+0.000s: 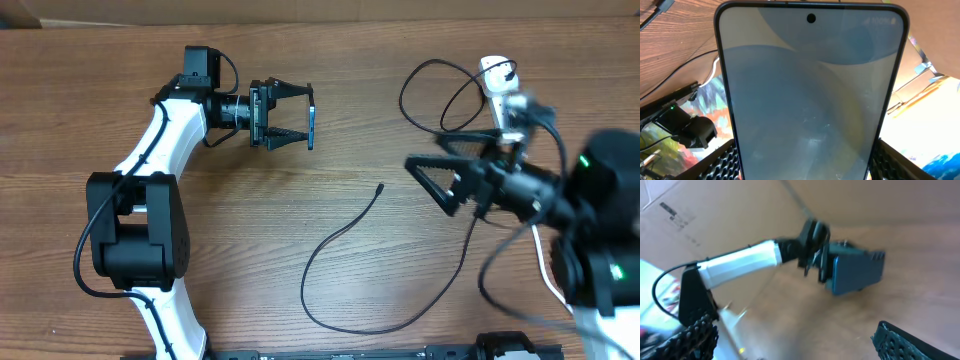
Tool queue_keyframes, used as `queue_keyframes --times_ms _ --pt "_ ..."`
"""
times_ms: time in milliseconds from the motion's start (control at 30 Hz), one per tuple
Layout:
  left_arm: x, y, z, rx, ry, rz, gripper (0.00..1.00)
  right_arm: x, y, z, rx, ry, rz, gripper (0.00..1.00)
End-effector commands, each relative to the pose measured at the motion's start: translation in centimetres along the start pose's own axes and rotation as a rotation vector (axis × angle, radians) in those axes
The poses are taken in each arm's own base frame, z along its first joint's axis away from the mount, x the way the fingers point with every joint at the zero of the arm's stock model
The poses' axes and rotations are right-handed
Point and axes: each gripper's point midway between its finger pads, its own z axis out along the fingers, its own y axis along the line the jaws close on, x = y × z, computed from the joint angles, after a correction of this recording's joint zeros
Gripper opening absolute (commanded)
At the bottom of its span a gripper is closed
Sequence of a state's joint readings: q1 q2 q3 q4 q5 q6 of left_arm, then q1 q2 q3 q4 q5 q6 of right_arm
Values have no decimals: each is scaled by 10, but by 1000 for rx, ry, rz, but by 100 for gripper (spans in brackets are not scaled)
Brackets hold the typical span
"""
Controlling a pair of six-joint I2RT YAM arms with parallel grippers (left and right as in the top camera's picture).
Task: Plug charger to phone and switch on socket
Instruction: 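Move the right gripper from rest toward the phone held by the left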
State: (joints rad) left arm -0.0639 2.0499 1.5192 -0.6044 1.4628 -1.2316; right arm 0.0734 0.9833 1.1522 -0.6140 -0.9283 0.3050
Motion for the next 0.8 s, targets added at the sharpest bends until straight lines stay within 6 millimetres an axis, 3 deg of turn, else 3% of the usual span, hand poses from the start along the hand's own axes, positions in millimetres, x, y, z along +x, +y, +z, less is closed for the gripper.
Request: queue_keyframes --times_ms 0,100,300,533,767 --pt "9 -10 1 14 42 23 53 4 2 16 10 56 49 100" --pt "5 -7 6 -6 14 24 52 16 -32 32 282 102 96 100" --pt "-6 3 21 -67 -61 18 52 25 -58 62 588 160 125 100" --pt "-1 13 47 -121 -60 -52 52 38 -73 113 679 141 145 100" --pt "2 15 53 -130 -53 -91 53 42 -95 124 773 118 166 100"
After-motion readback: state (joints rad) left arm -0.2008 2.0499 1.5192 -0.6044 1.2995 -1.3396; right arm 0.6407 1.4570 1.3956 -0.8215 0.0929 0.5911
